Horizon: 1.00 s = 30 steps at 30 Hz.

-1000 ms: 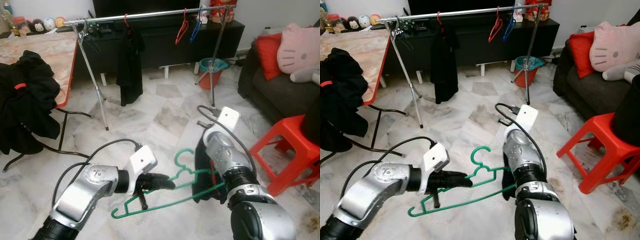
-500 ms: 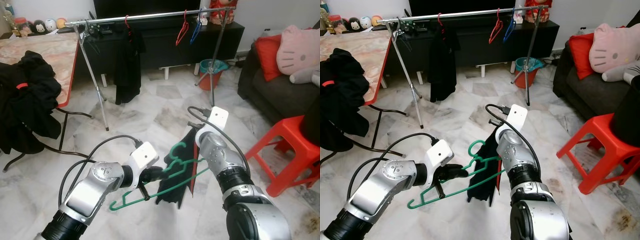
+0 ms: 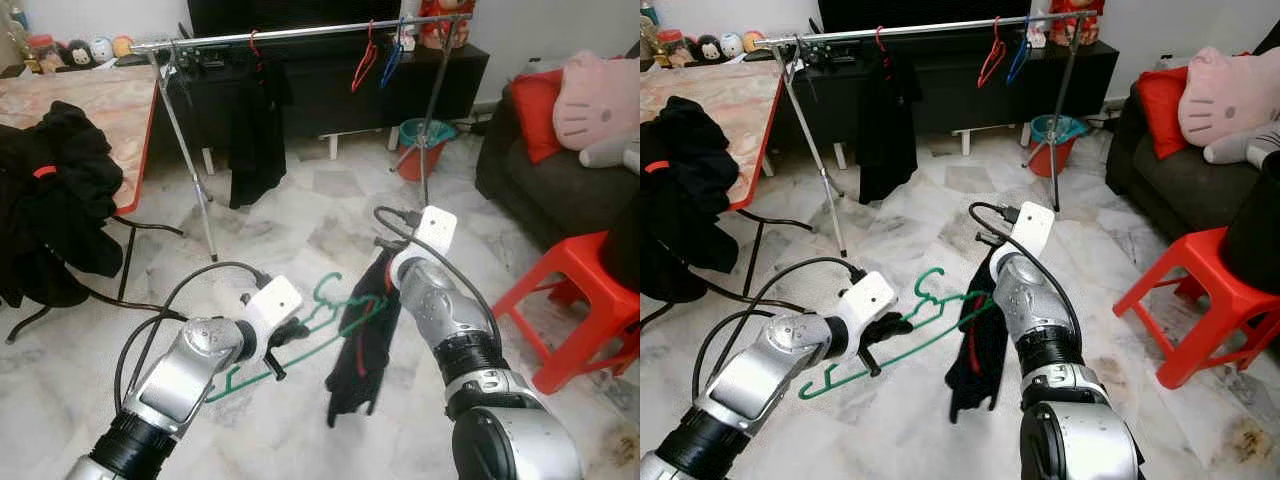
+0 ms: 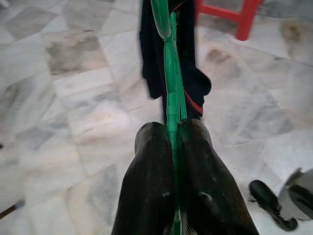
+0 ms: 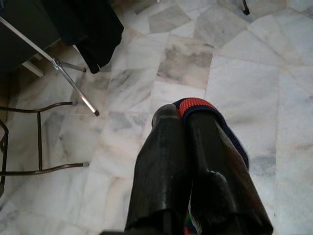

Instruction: Hang hanger

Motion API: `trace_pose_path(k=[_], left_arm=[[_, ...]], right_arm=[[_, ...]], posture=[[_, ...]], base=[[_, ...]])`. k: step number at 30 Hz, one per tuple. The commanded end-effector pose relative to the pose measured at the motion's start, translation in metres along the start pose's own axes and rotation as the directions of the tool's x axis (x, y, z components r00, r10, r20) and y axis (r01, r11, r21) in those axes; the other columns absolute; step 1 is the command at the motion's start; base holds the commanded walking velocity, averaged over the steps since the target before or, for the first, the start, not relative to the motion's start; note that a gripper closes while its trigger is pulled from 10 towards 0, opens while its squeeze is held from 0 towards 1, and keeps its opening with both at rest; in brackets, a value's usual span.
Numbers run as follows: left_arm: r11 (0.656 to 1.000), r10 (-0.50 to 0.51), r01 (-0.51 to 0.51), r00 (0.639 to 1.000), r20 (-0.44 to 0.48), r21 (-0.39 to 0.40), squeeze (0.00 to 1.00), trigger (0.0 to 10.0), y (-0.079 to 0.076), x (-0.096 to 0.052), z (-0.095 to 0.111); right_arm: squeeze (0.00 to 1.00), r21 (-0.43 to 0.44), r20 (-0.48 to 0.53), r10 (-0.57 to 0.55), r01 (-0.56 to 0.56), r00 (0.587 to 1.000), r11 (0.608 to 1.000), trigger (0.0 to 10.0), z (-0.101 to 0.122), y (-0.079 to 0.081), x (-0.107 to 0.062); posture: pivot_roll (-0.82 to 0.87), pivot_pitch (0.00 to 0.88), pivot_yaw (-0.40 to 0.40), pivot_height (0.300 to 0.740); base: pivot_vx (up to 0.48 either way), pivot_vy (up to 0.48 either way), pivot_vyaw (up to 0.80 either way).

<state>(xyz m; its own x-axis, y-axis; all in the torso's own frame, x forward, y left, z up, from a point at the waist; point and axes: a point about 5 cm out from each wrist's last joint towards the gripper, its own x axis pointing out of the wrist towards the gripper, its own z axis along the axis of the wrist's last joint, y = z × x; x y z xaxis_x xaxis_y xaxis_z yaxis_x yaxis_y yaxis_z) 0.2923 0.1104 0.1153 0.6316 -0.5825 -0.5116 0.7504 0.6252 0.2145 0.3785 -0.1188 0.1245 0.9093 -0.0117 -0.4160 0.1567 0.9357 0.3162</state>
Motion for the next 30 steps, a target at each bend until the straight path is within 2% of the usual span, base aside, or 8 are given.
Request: trace_pose_path(k=[1, 10, 13, 16, 22, 25, 28, 30], left_arm=[[0.997, 0.076, -0.076, 0.997, 0.012, 0.016, 0.00, 10.0, 0.013, -0.003, 0.005], [0.998, 0.066, -0.066, 0.997, 0.038, 0.006, 0.00, 10.0, 0.011, -0.001, 0.009], [1.000, 0.010, -0.007, 0.996, 0.085, -0.030, 0.00, 10.0, 0.003, 0.000, 0.013], [0.994, -0.094, 0.100, 0.987, 0.131, -0.041, 0.00, 10.0, -0.009, -0.003, 0.018], [0.982, -0.161, 0.175, 0.971, 0.179, -0.069, 0.00, 10.0, -0.016, -0.008, 0.023], [0.985, -0.143, 0.158, 0.972, 0.186, -0.069, 0.00, 10.0, -0.014, -0.008, 0.025], [0.997, -0.023, 0.030, 0.993, 0.118, -0.065, 0.00, 10.0, -0.005, 0.001, 0.021], [0.998, -0.007, 0.015, 0.994, 0.110, -0.065, 0.00, 10.0, -0.004, 0.002, 0.020]], right_arm=[[0.00, -0.009, 0.026, 0.021, -0.021, 0.999, 1.000, 10.0, 0.007, 0.004, -0.002], [0.00, -0.012, 0.024, 0.022, -0.022, 0.999, 1.000, 10.0, 0.007, 0.004, -0.002], [0.00, -0.013, 0.021, 0.024, -0.023, 0.999, 1.000, 10.0, 0.006, 0.004, -0.002], [0.00, -0.011, 0.020, 0.017, -0.017, 1.000, 1.000, 10.0, 0.006, 0.002, -0.002], [0.00, -0.005, 0.013, 0.014, -0.014, 1.000, 1.000, 10.0, 0.003, 0.002, -0.002], [0.00, -0.001, 0.012, 0.011, -0.010, 1.000, 1.000, 10.0, 0.003, 0.002, -0.001], [0.00, 0.003, 0.014, 0.011, -0.011, 1.000, 1.000, 10.0, 0.002, 0.004, -0.002], [0.00, 0.003, 0.014, 0.012, -0.012, 1.000, 1.000, 10.0, 0.003, 0.005, -0.002]], posture=[[0.14, 0.000, -0.027, 0.732], [0.14, 0.000, -0.030, 0.732], [0.14, 0.000, -0.031, 0.732], [0.14, 0.000, -0.031, 0.732], [0.15, 0.000, -0.035, 0.732], [0.15, 0.000, -0.035, 0.732], [0.14, 0.000, -0.034, 0.732], [0.14, 0.000, -0.032, 0.732]], base=[[0.000, 0.000, 0.00], [0.000, 0.000, 0.00], [0.000, 0.000, 0.00], [0.000, 0.000, 0.00], [0.000, 0.000, 0.00], [0.000, 0.000, 0.00], [0.000, 0.000, 0.00], [0.000, 0.000, 0.00]])
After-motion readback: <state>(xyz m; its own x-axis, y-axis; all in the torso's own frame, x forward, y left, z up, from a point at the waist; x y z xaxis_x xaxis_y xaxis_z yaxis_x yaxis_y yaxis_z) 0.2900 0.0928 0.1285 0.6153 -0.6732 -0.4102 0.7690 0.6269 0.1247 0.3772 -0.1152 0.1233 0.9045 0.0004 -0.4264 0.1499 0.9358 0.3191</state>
